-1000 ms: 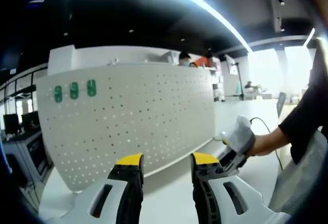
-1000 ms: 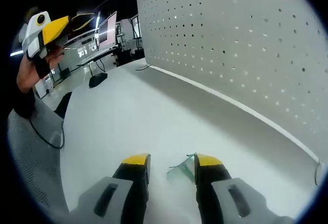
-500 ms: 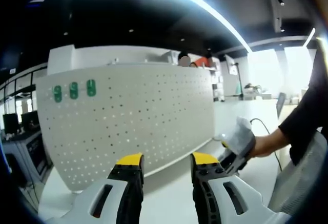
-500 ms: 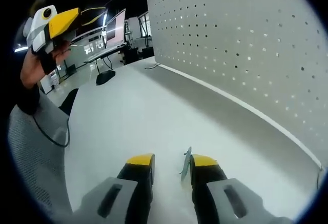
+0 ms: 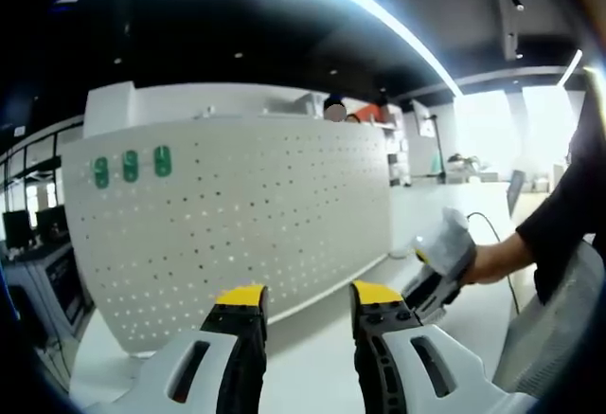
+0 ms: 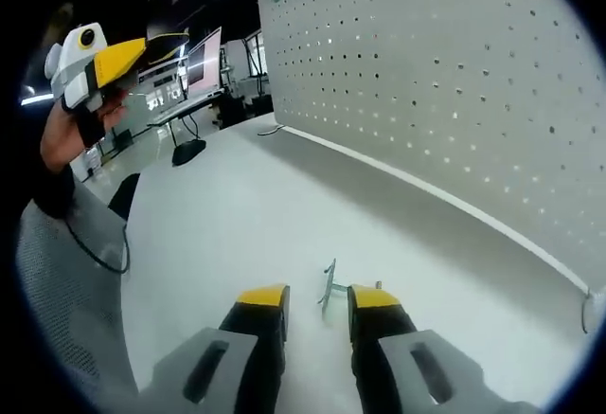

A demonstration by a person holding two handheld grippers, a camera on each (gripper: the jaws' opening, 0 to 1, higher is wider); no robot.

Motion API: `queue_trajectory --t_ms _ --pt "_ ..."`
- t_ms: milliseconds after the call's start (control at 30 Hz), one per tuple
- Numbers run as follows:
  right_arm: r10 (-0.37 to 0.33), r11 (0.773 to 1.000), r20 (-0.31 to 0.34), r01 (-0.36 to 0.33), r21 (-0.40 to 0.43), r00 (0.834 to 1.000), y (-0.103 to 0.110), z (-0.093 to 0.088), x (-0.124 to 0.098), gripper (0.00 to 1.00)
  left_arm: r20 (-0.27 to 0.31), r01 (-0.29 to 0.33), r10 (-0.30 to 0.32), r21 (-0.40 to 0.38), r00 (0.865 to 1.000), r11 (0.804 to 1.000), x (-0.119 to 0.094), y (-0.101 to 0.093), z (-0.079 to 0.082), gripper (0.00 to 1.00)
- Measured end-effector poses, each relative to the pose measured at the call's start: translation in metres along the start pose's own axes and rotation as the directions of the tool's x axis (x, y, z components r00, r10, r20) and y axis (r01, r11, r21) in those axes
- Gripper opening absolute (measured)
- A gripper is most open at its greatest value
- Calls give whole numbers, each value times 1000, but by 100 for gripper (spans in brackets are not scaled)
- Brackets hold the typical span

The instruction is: Insert the hook assembly into the mounting plate slot until the hook locks in place.

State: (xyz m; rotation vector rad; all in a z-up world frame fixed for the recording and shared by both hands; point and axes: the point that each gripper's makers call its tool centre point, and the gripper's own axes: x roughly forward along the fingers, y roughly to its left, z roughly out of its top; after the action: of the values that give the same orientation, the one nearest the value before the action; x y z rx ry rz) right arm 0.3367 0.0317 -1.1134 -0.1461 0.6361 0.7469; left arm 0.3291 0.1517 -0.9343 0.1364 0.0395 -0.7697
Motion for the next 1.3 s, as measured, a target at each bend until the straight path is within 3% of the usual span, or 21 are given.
queue_trajectory --t_ms 167,467,933,1300 --pt "4 1000 -6 -4 -6 1000 2 -2 0 14 -4 4 -4 0 1000 1000 0 -1 -1 34" --pt "-10 999 11 10 -44 1000 -1 9 4 9 -10 9 -9 3 1000 1000 1 -2 -2 33" --pt "-32 997 -44 29 -67 999 -8 9 18 3 -16 12 -12 1 1000 1000 1 -2 -3 33" --pt "-32 998 -37 30 -61 999 -9 10 15 3 -18 16 -16 2 1000 1000 1 -3 -4 32"
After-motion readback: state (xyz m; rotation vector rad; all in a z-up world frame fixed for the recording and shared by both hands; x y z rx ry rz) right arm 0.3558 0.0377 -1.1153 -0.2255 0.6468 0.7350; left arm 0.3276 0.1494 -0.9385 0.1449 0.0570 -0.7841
